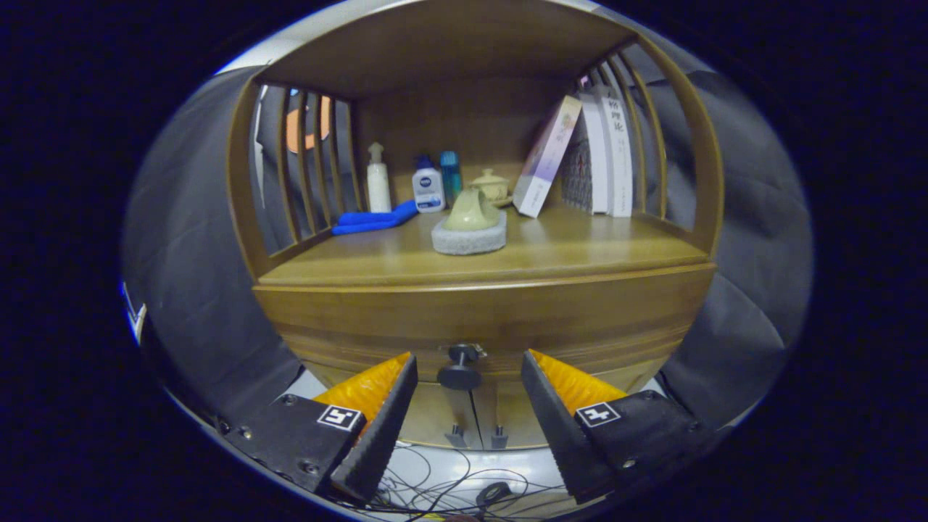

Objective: Pull open the drawer, take out the items inside it, and place them on the countertop above the cabinet.

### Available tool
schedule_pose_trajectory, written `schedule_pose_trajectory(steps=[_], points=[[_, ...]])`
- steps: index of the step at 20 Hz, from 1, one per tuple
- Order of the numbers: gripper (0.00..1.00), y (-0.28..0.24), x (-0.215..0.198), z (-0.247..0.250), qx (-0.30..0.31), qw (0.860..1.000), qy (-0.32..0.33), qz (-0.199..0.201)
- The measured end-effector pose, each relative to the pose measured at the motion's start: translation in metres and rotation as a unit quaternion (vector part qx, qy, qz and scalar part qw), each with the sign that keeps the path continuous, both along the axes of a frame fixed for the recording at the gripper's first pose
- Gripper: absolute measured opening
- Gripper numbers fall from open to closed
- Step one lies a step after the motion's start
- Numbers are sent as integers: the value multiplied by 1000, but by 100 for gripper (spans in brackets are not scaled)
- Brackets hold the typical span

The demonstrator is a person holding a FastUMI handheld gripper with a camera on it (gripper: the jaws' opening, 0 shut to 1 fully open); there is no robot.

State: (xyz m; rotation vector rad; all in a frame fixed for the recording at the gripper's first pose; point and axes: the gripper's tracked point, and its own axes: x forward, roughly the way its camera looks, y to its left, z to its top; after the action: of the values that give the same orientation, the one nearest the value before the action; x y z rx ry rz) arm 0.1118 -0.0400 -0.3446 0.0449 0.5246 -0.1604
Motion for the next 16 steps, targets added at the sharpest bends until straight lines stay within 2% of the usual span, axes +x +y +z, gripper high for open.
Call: schedule_pose_trajectory(steps=[6, 12, 16], points=[[93, -6, -76, 111, -16, 995, -88, 46], [93, -13, -153, 219, -53, 978, -187, 77], [93, -15, -202, 249, -36, 970, -227, 81]])
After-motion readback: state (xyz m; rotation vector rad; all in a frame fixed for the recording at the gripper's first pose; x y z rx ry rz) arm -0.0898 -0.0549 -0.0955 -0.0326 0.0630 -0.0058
